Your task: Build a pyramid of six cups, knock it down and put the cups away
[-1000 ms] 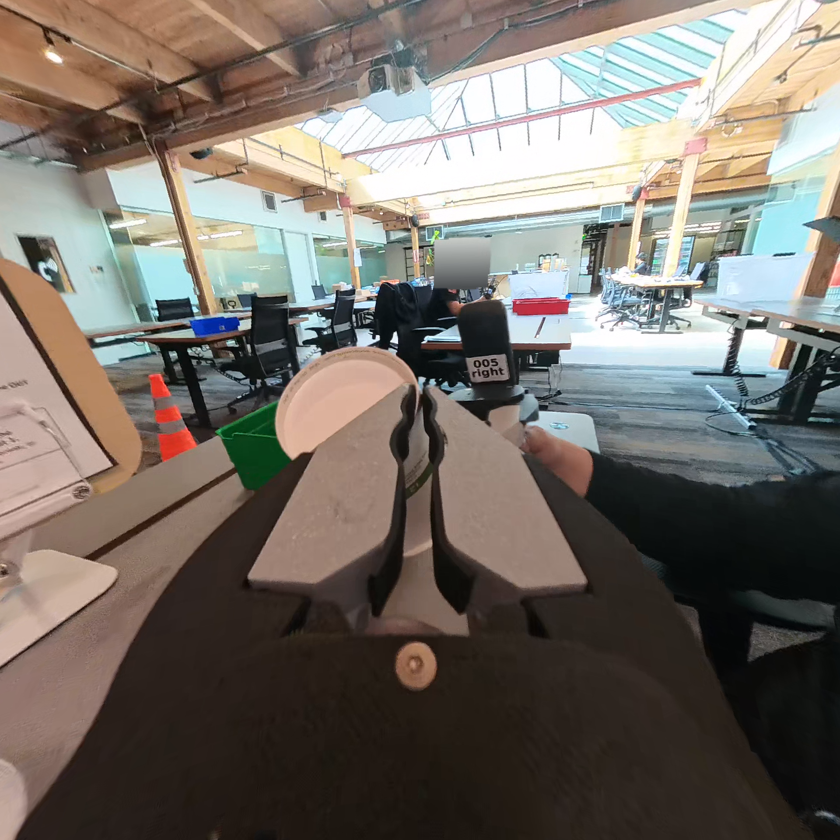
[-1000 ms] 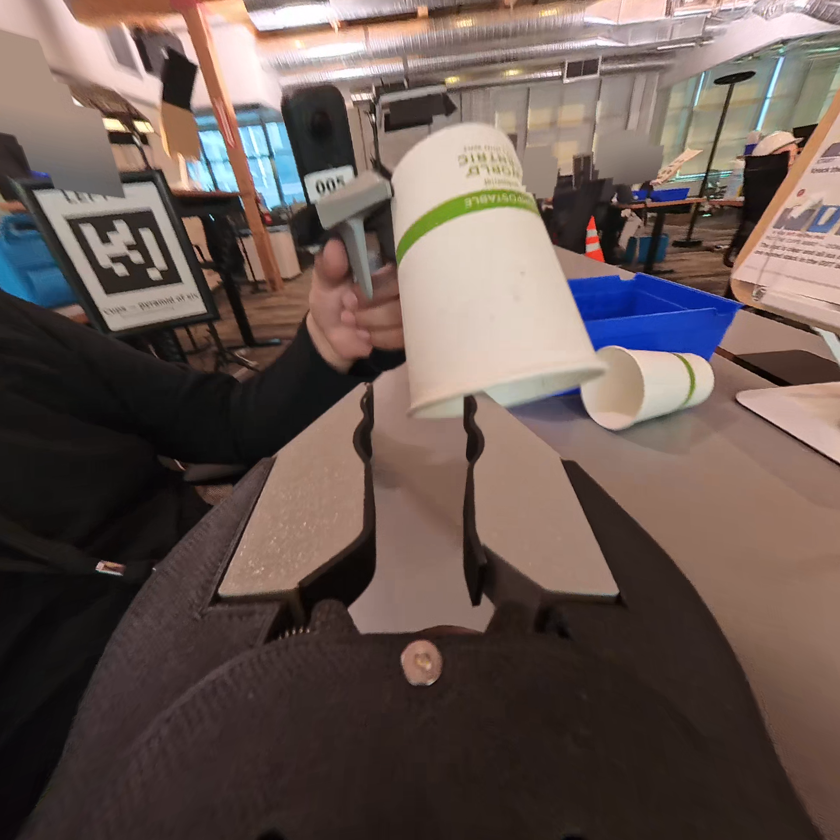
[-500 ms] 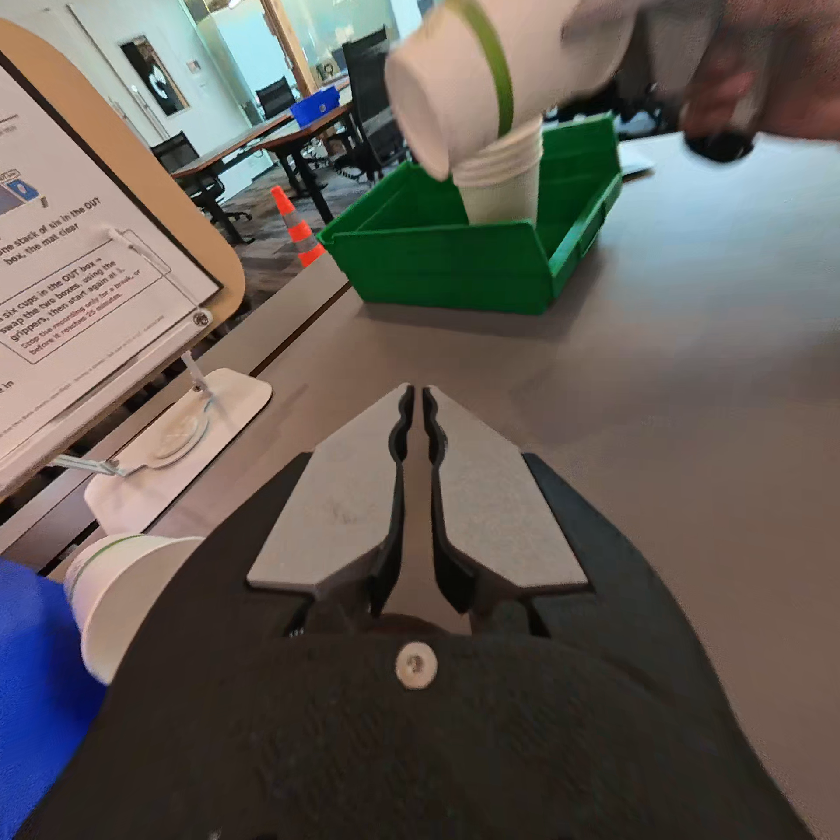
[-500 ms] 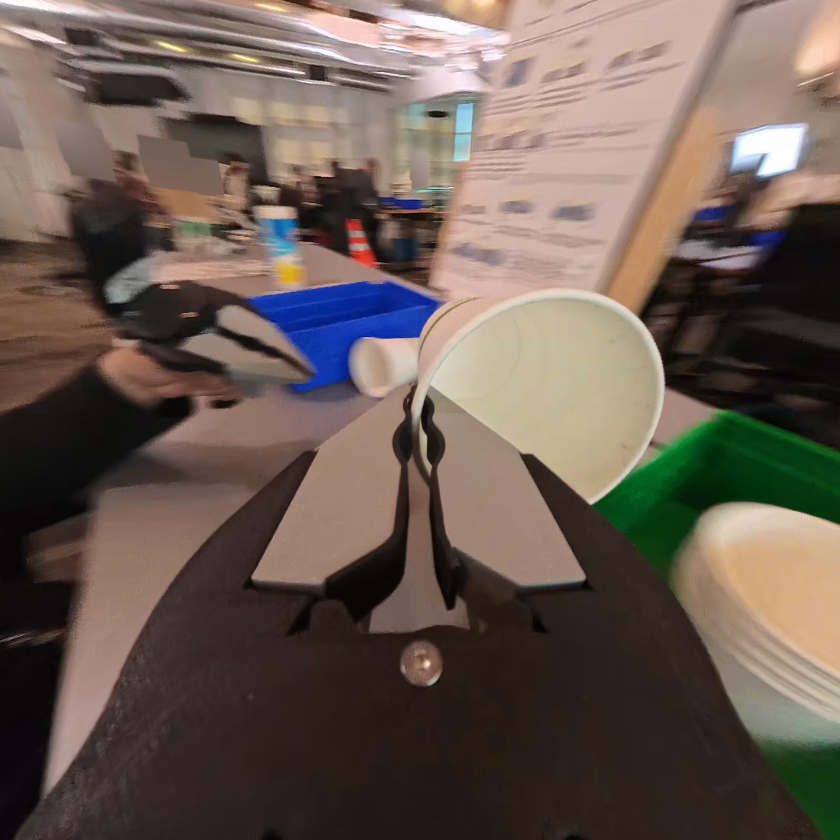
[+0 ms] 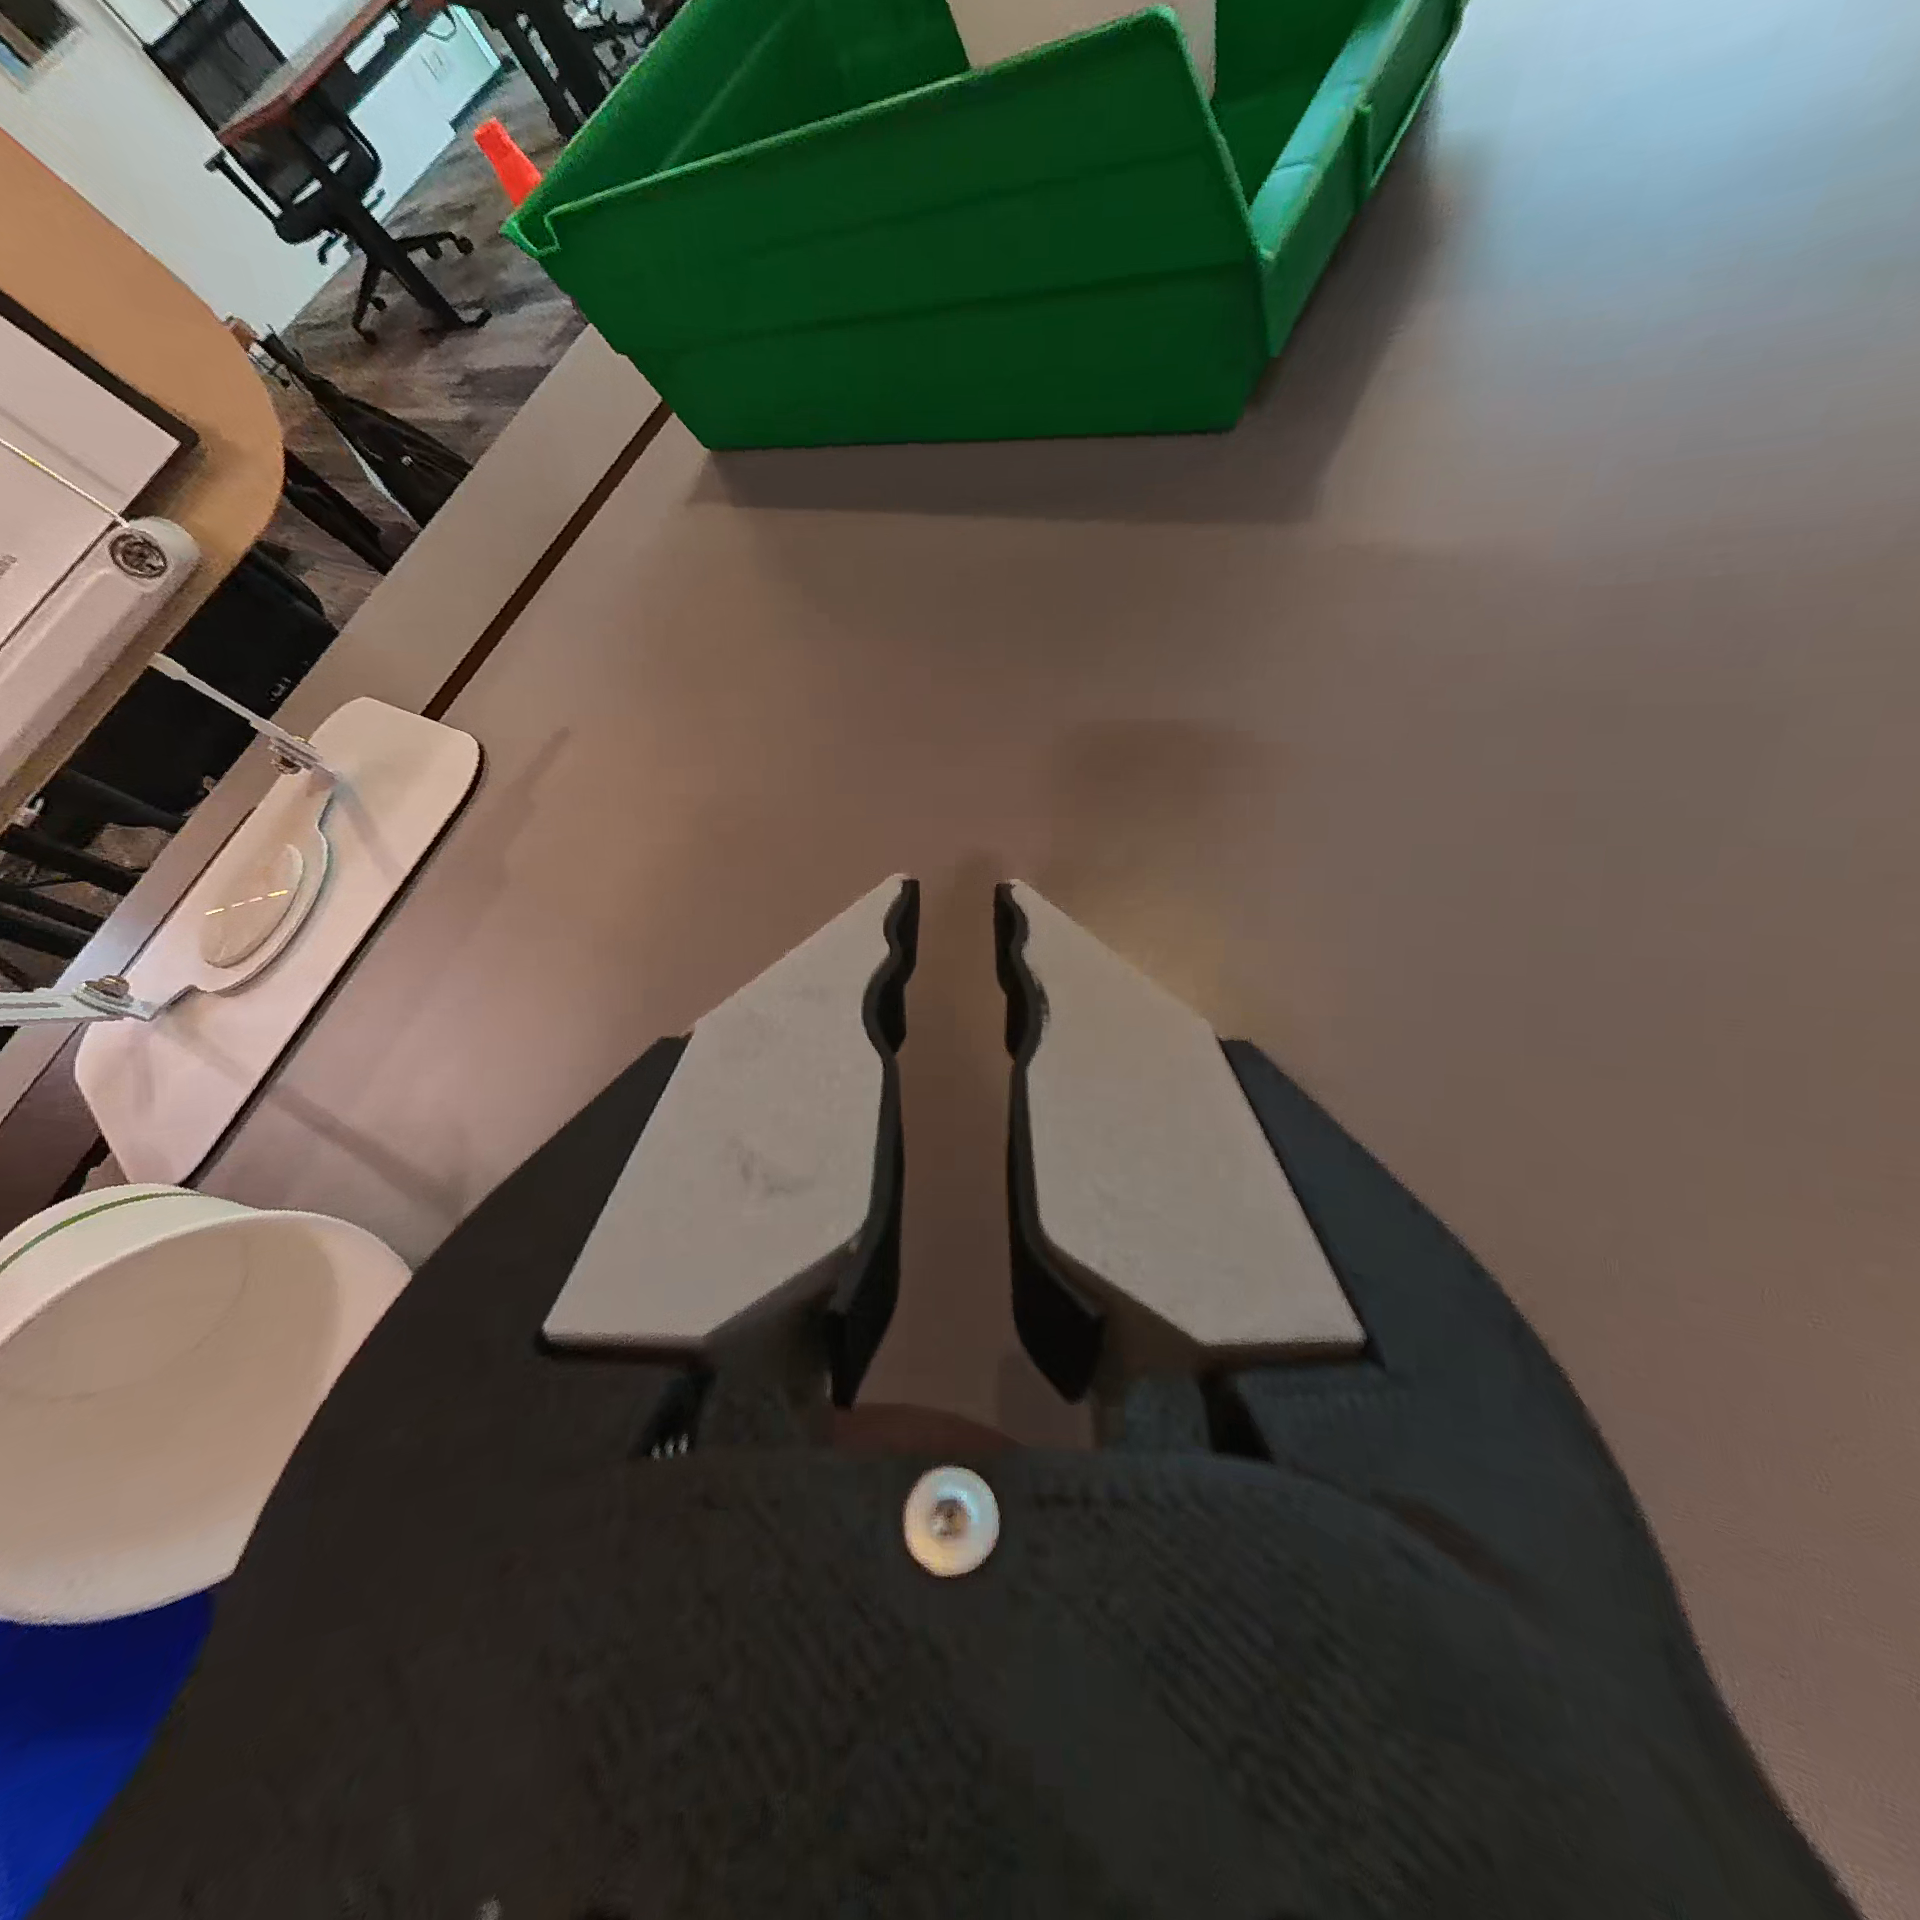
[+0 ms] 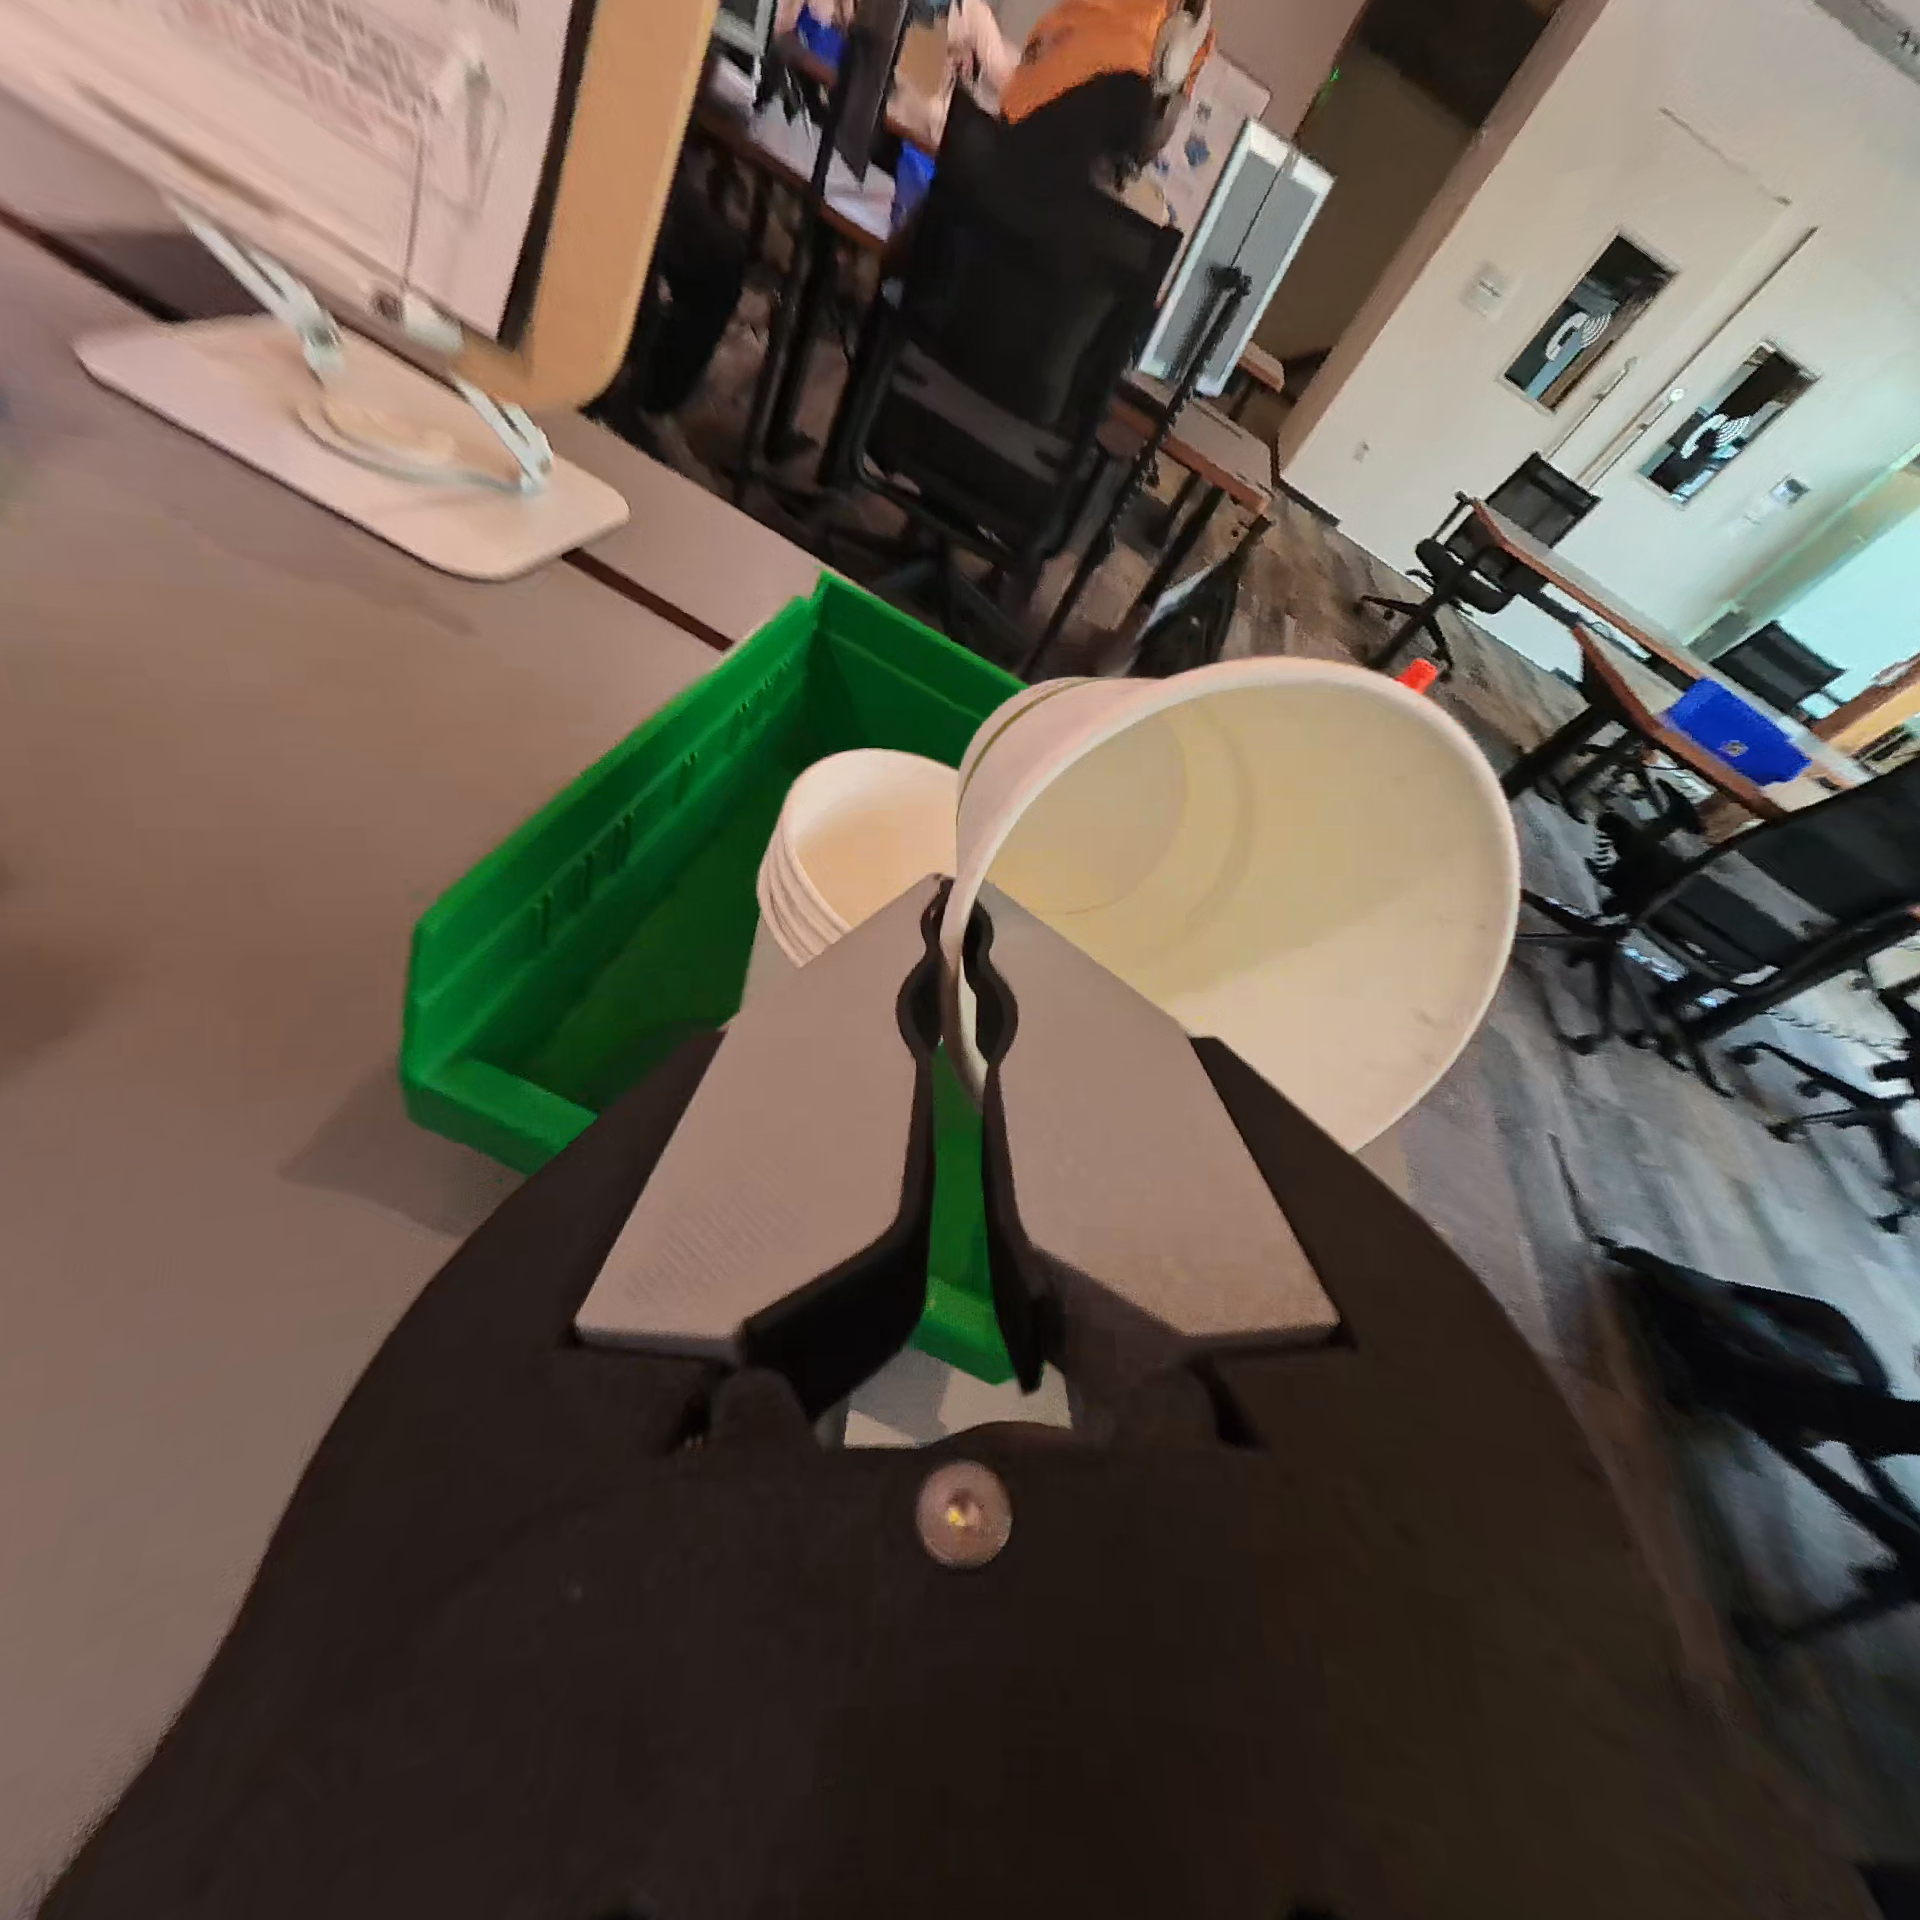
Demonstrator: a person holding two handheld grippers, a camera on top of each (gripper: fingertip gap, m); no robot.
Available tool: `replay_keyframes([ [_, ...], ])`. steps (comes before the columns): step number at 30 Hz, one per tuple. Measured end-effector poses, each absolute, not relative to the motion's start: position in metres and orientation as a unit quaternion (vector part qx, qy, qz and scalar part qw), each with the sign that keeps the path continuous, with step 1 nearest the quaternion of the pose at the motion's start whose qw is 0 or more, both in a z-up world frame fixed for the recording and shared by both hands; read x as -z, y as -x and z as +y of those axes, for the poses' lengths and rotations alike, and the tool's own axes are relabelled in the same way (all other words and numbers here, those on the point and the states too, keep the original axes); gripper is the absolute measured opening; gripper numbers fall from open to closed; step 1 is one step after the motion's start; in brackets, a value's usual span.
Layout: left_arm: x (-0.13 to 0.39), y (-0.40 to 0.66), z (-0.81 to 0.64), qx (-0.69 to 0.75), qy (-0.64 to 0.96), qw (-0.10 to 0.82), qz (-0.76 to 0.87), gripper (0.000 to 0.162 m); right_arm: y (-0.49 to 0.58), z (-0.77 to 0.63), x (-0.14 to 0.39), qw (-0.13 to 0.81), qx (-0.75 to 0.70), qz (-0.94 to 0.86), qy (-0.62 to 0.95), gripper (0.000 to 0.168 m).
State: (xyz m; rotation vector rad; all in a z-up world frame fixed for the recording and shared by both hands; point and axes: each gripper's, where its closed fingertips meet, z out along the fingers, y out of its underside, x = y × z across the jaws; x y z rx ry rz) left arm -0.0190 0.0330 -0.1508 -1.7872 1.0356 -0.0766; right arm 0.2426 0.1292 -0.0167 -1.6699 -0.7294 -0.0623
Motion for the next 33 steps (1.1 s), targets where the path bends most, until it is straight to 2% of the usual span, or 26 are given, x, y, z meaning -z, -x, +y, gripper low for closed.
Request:
replay_keyframes([
  [10,0.148,0.025,0.035,0.052,0.751,0.516,0.409,0.013,-0.219,0.133,0.036,0.547,0.011,-0.330,0.769,0.000],
  [15,0.150,0.018,0.031,0.061,0.748,0.511,0.420,0.013,-0.217,0.137,0.036,0.549,0.011,-0.316,0.774,0.000],
  [19,0.152,0.020,0.032,0.061,0.751,0.508,0.417,0.013,-0.216,0.142,0.032,0.567,0.055,-0.326,0.755,0.019],
  [23,0.150,0.023,0.032,0.062,0.751,0.510,0.414,0.013,-0.214,0.141,0.030,0.573,0.057,-0.326,0.749,0.016],
  [24,0.150,0.022,0.032,0.062,0.751,0.510,0.415,0.013,-0.215,0.141,0.028,0.576,0.060,-0.325,0.747,0.013],
  [25,0.151,0.022,0.032,0.061,0.751,0.508,0.416,0.013,-0.215,0.140,0.028,0.577,0.061,-0.326,0.747,0.002],
  [26,0.152,0.023,0.032,0.059,0.752,0.508,0.417,0.013,-0.215,0.139,0.027,0.576,0.058,-0.327,0.747,0.001],
  [33,0.153,0.023,0.031,0.057,0.752,0.505,0.419,0.013,-0.216,0.139,0.019,0.596,0.086,-0.336,0.725,0.003],
])
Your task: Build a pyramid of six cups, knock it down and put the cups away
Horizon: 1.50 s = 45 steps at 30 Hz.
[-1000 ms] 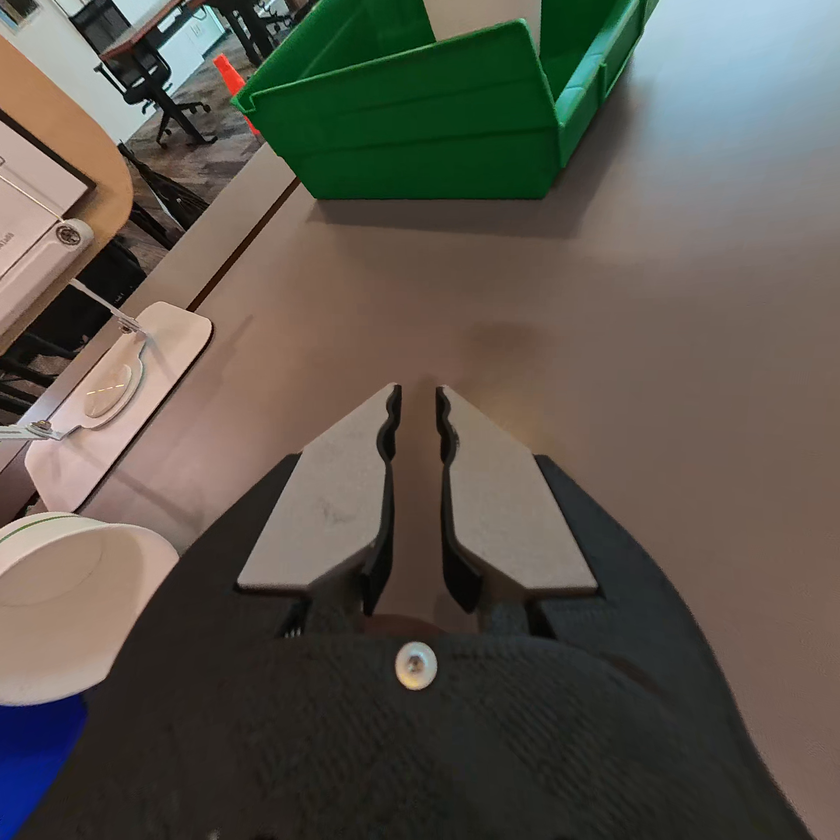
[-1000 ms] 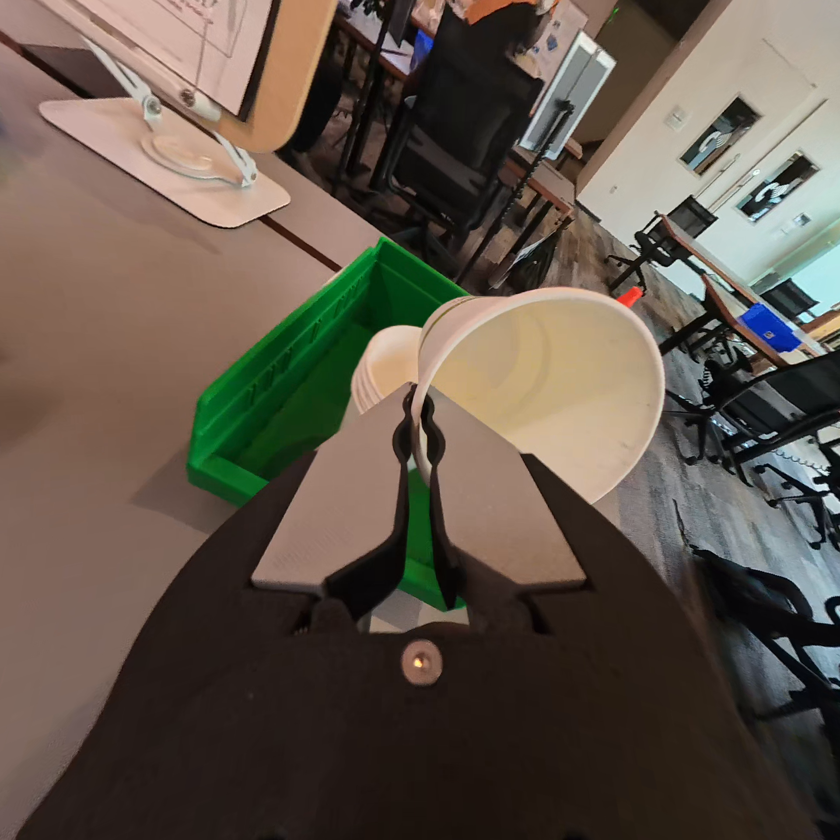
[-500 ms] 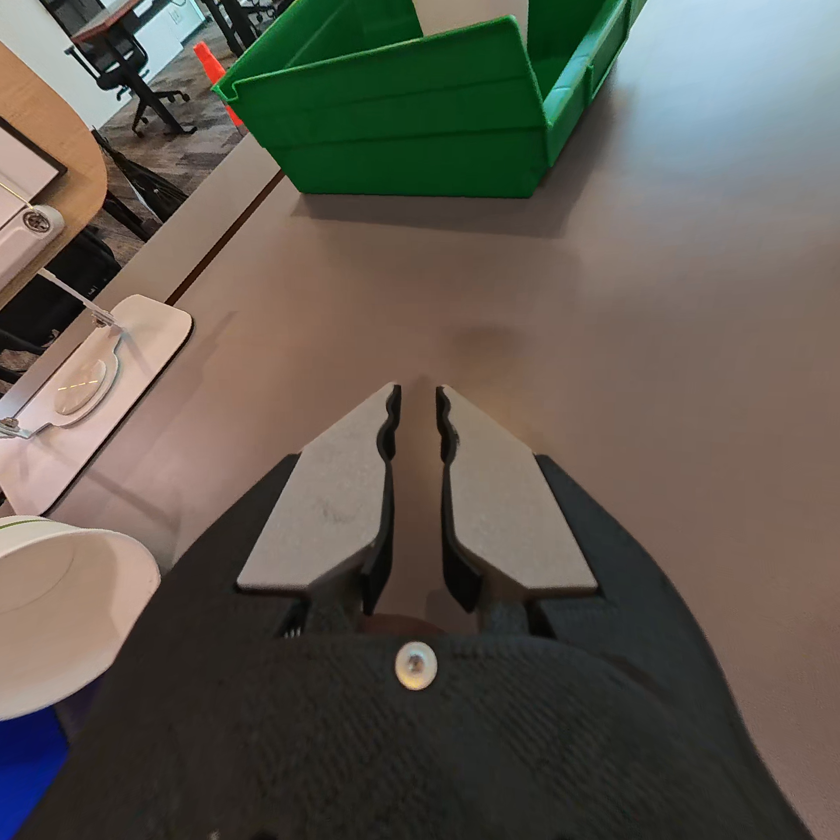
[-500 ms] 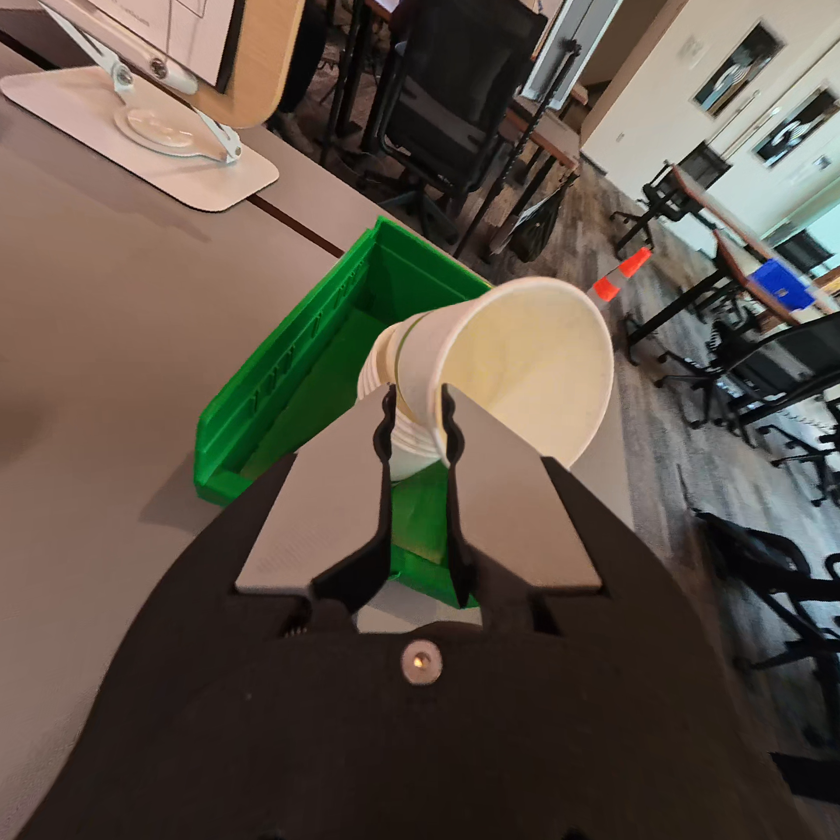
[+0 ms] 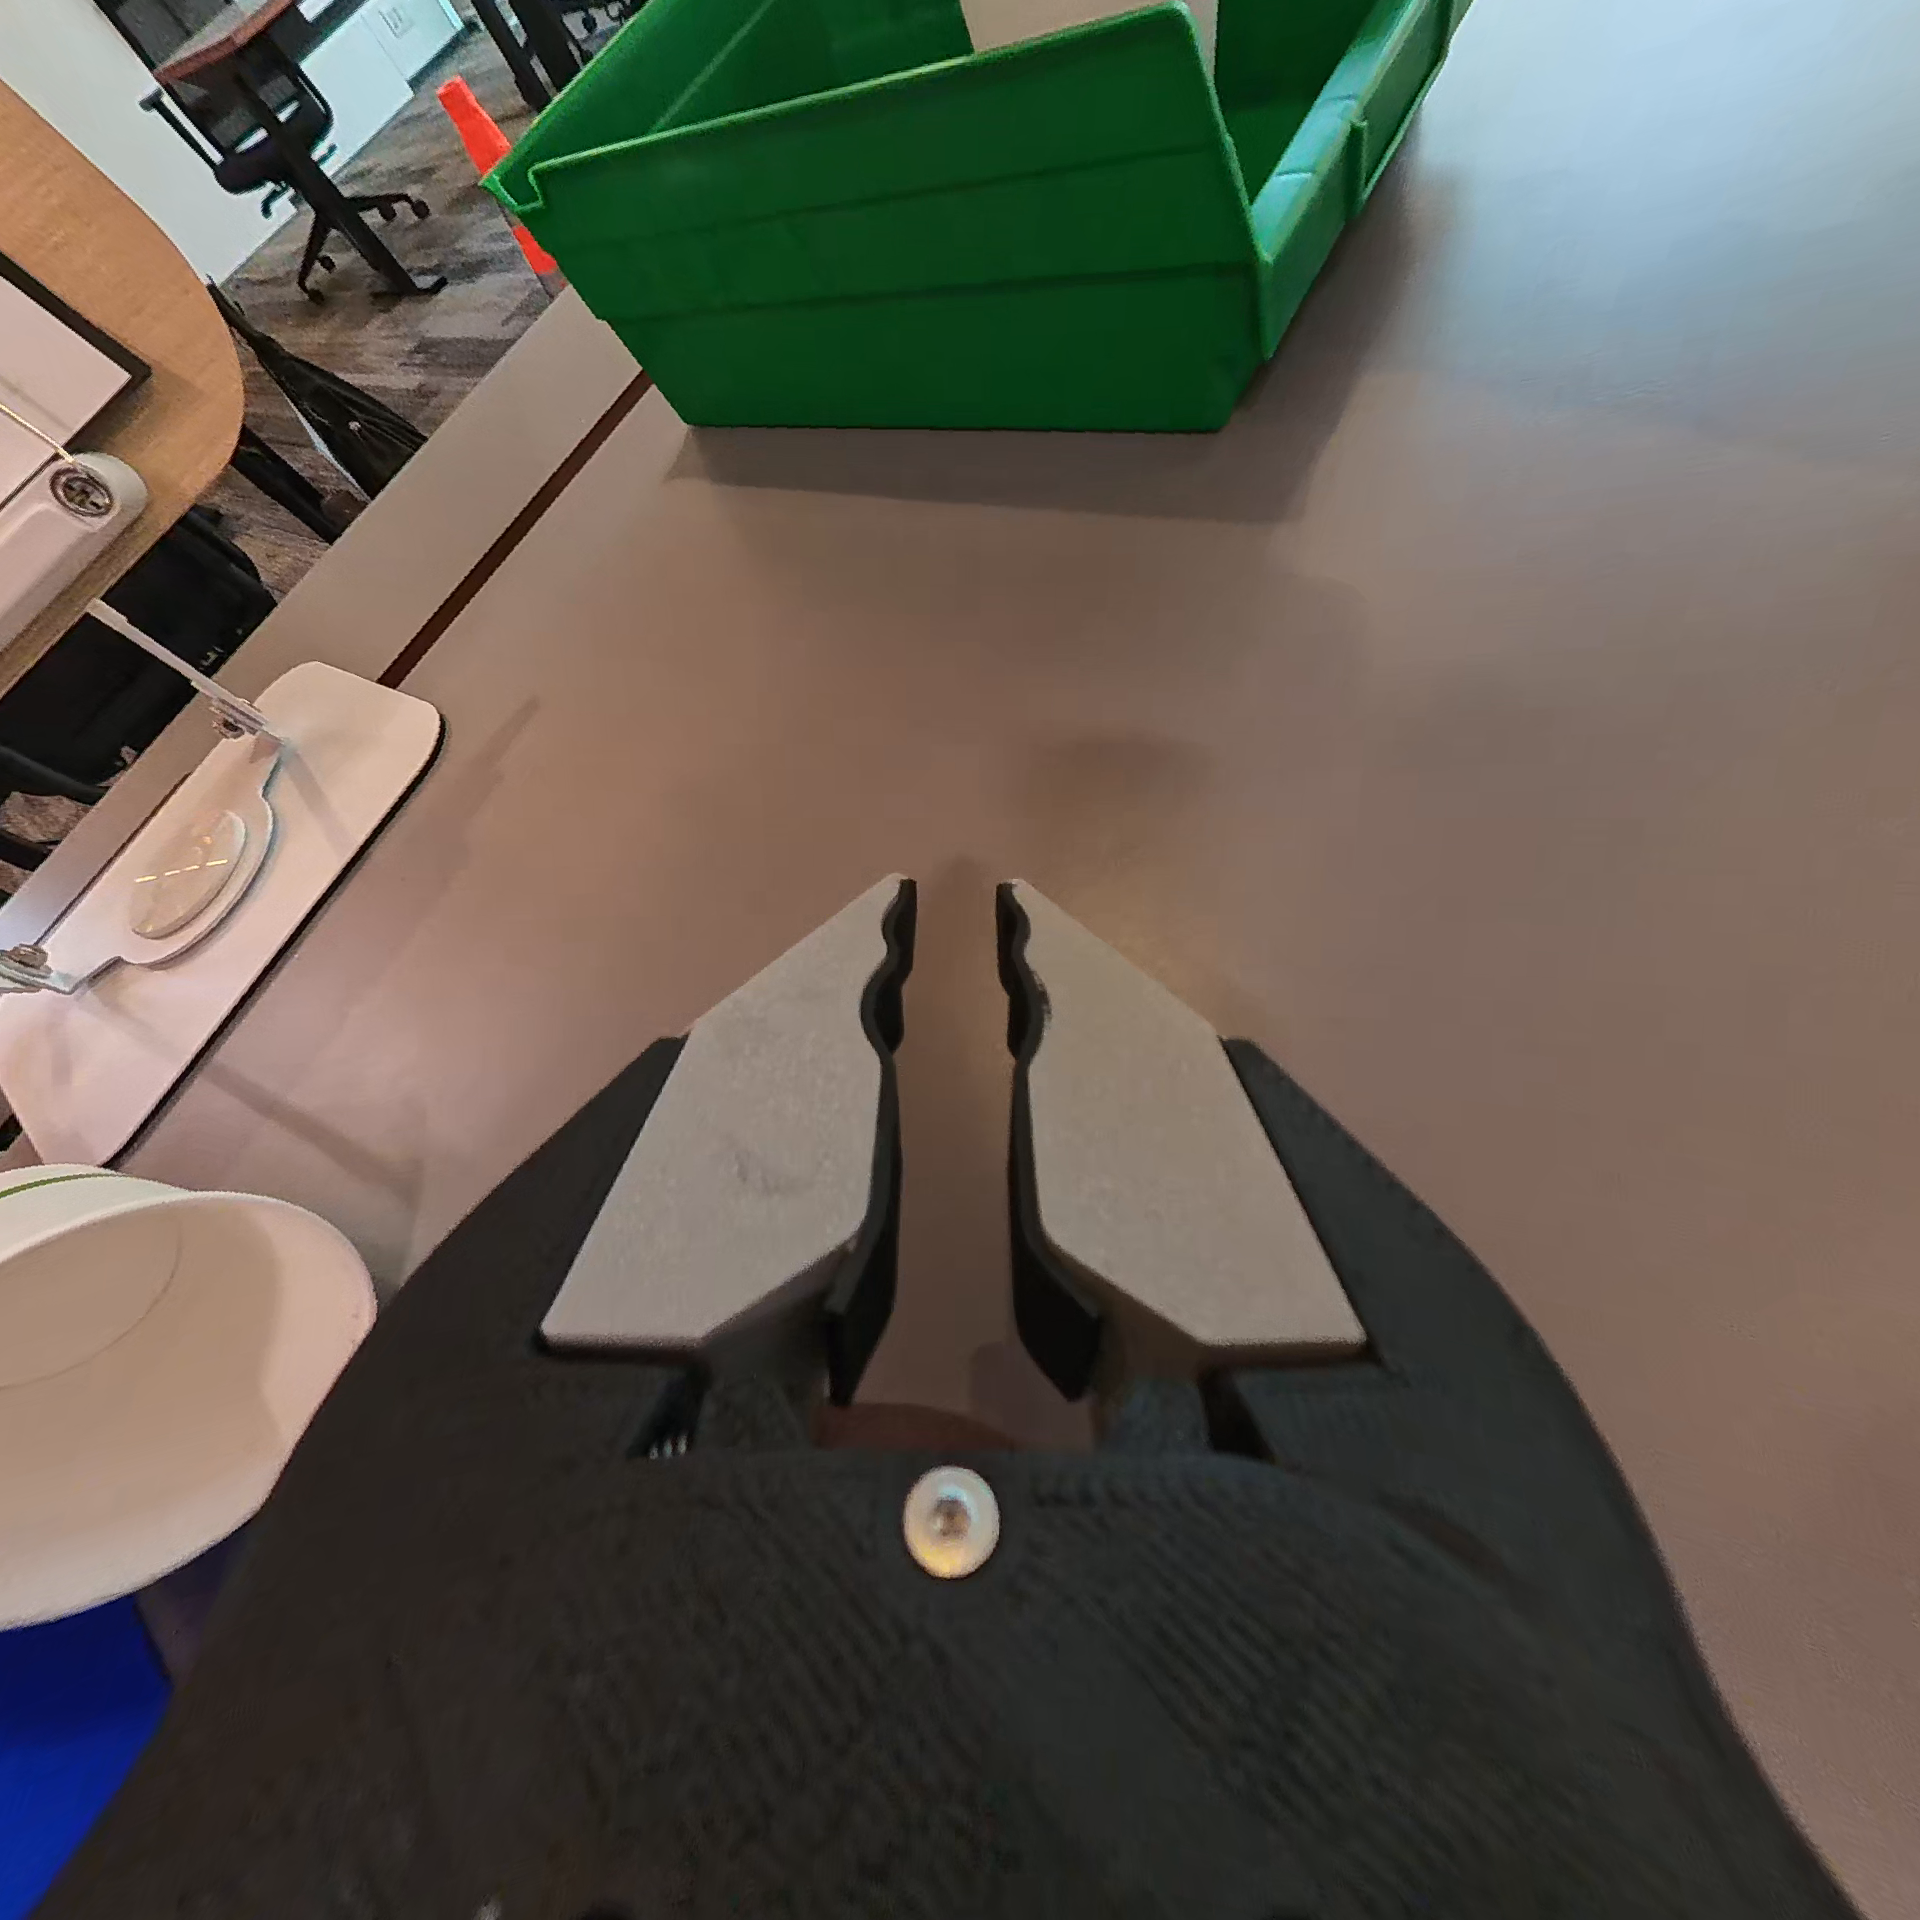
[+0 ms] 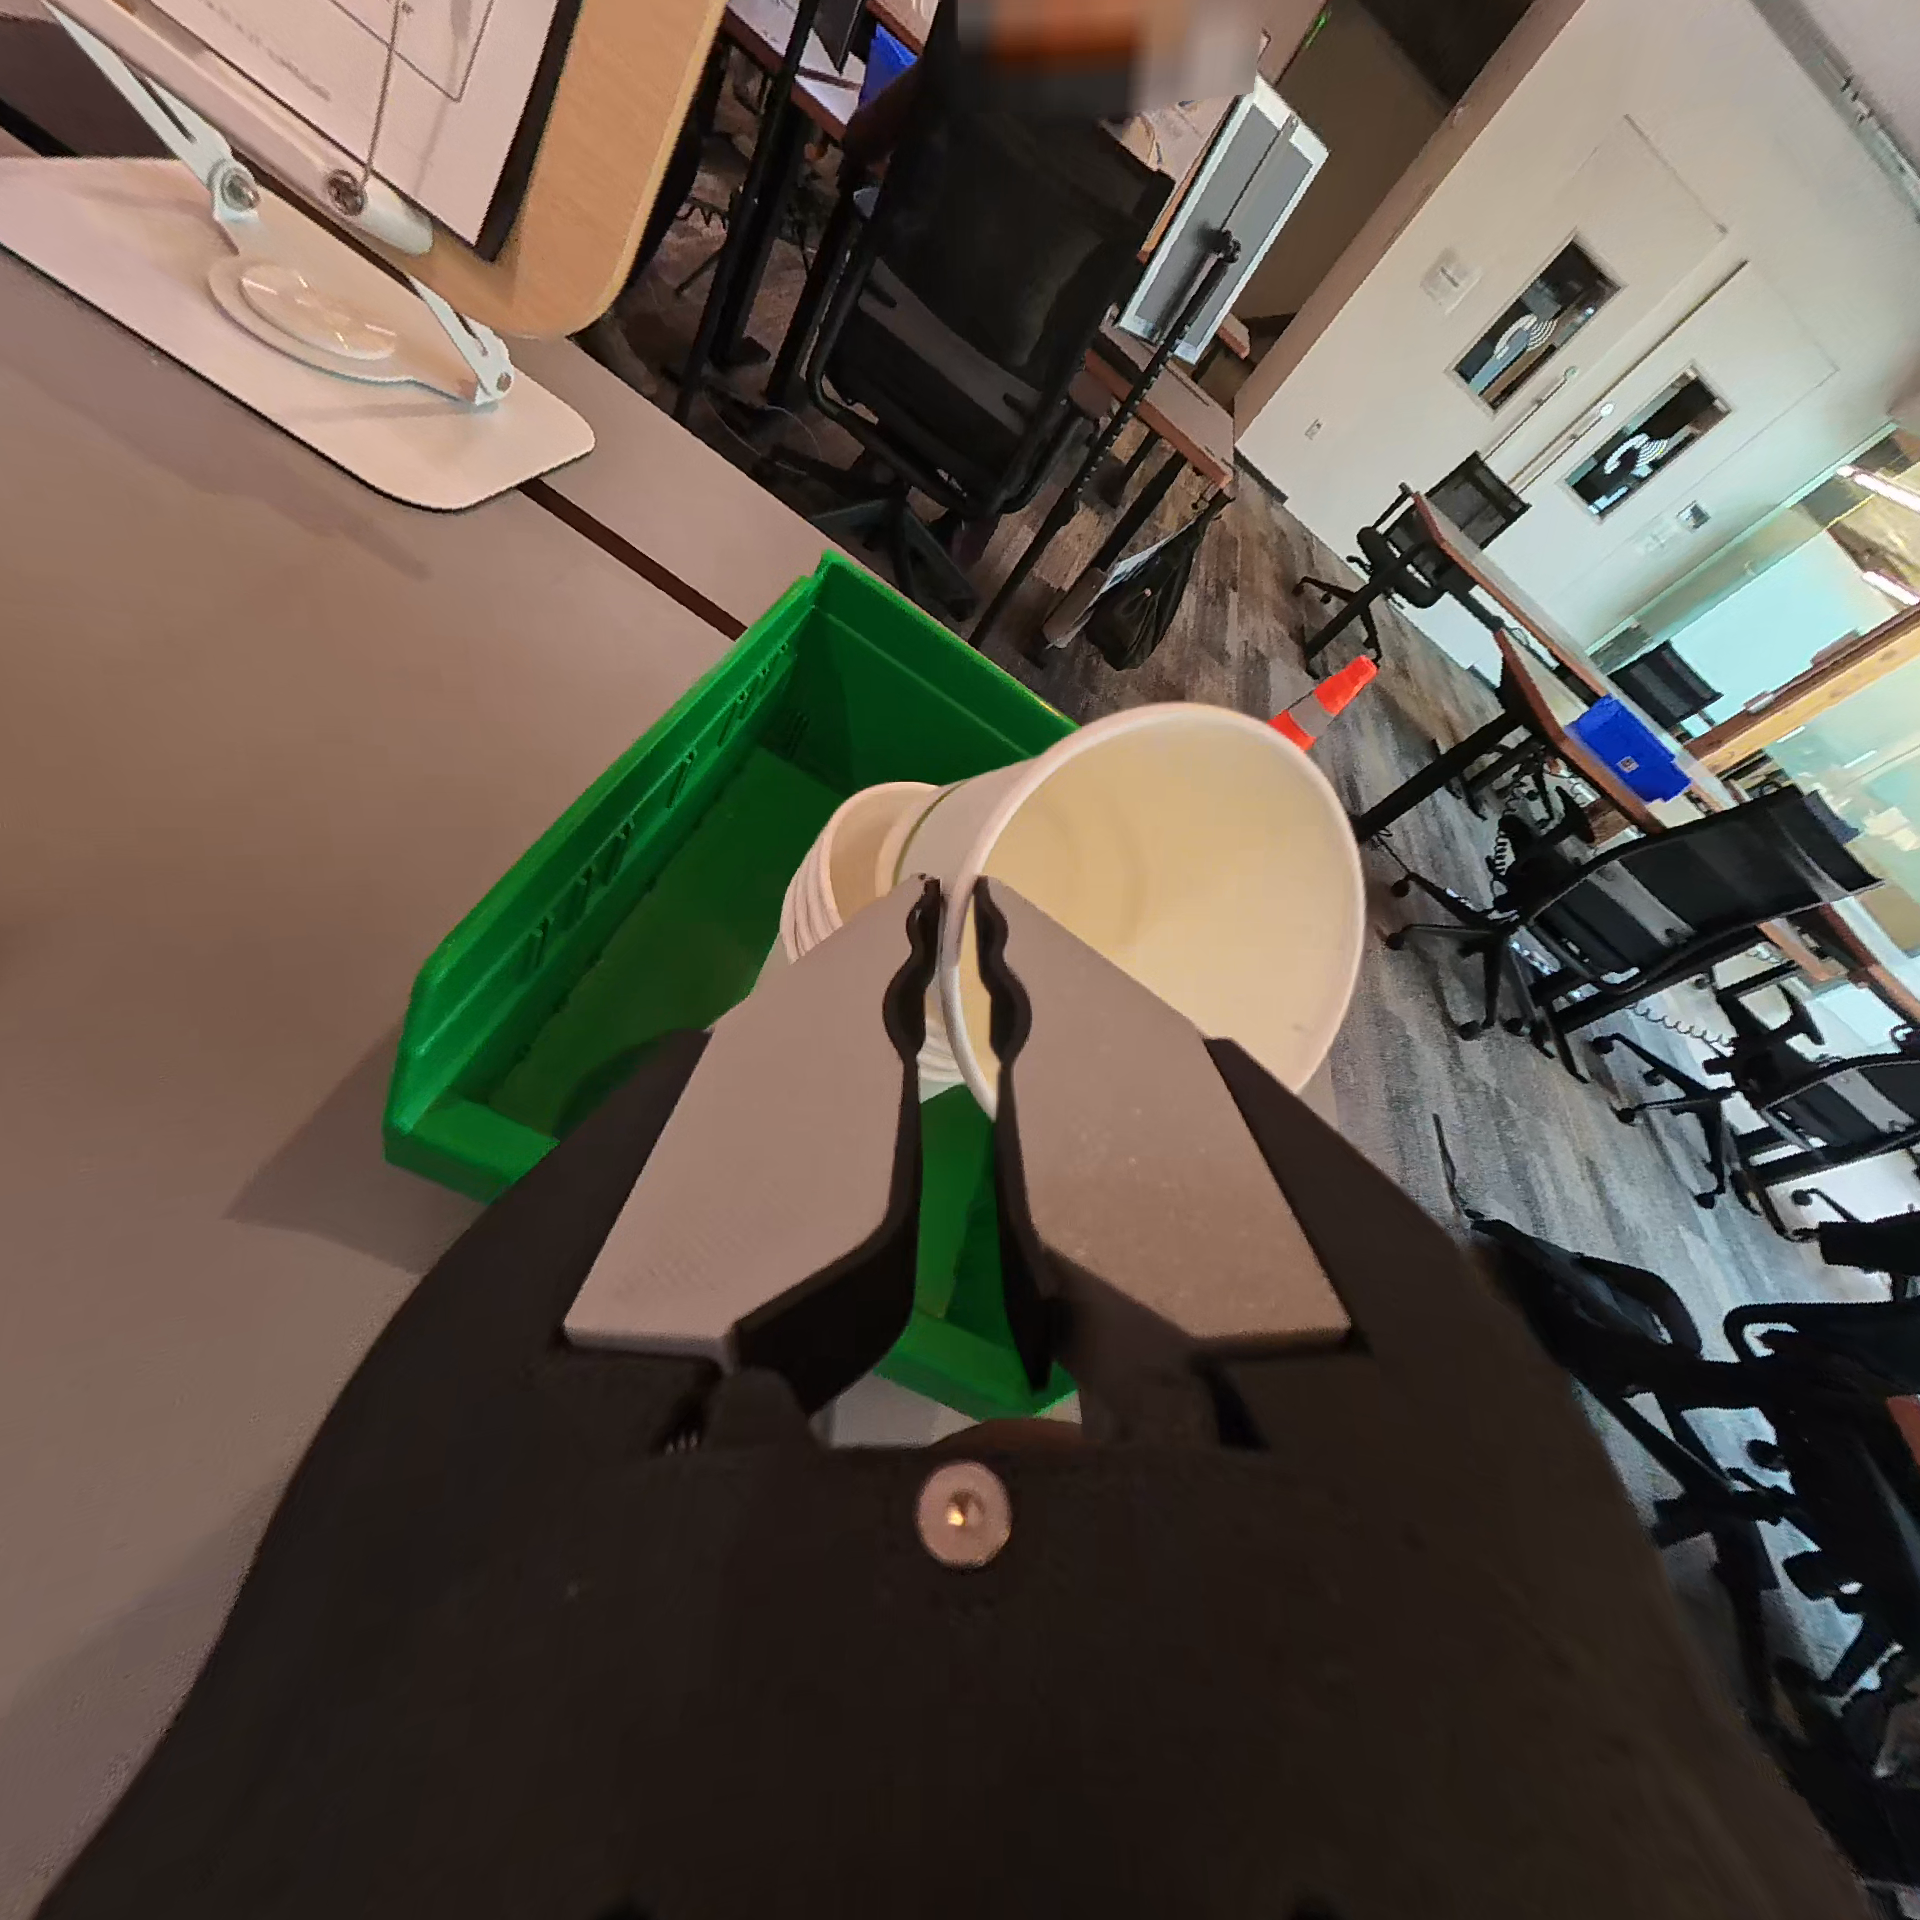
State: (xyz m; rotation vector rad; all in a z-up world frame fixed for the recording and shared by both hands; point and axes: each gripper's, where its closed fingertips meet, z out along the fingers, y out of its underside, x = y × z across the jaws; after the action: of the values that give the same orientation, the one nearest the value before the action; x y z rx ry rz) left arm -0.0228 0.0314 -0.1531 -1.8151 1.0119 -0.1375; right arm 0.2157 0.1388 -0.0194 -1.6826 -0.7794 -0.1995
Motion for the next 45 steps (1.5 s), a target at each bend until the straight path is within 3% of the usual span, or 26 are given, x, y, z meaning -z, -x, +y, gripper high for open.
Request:
replay_keyframes([
  [4,0.154,0.023,0.031,0.057,0.753,0.504,0.420,0.013,-0.213,0.138,0.018,0.599,0.084,-0.336,0.722,0.014],
  [10,0.154,0.023,0.031,0.058,0.753,0.504,0.419,0.013,-0.214,0.133,0.008,0.617,0.075,-0.325,0.712,0.001],
  [26,0.155,0.025,0.031,0.057,0.755,0.501,0.419,0.013,-0.213,0.132,-0.010,0.662,0.091,-0.317,0.674,0.000],
  [33,0.157,0.026,0.032,0.061,0.760,0.498,0.415,0.016,-0.192,0.113,-0.022,0.680,-0.006,-0.317,0.661,0.000],
  [45,0.151,0.036,0.038,0.045,0.758,0.513,0.399,0.018,-0.030,0.059,0.076,0.490,-0.340,-0.432,0.676,0.056],
])
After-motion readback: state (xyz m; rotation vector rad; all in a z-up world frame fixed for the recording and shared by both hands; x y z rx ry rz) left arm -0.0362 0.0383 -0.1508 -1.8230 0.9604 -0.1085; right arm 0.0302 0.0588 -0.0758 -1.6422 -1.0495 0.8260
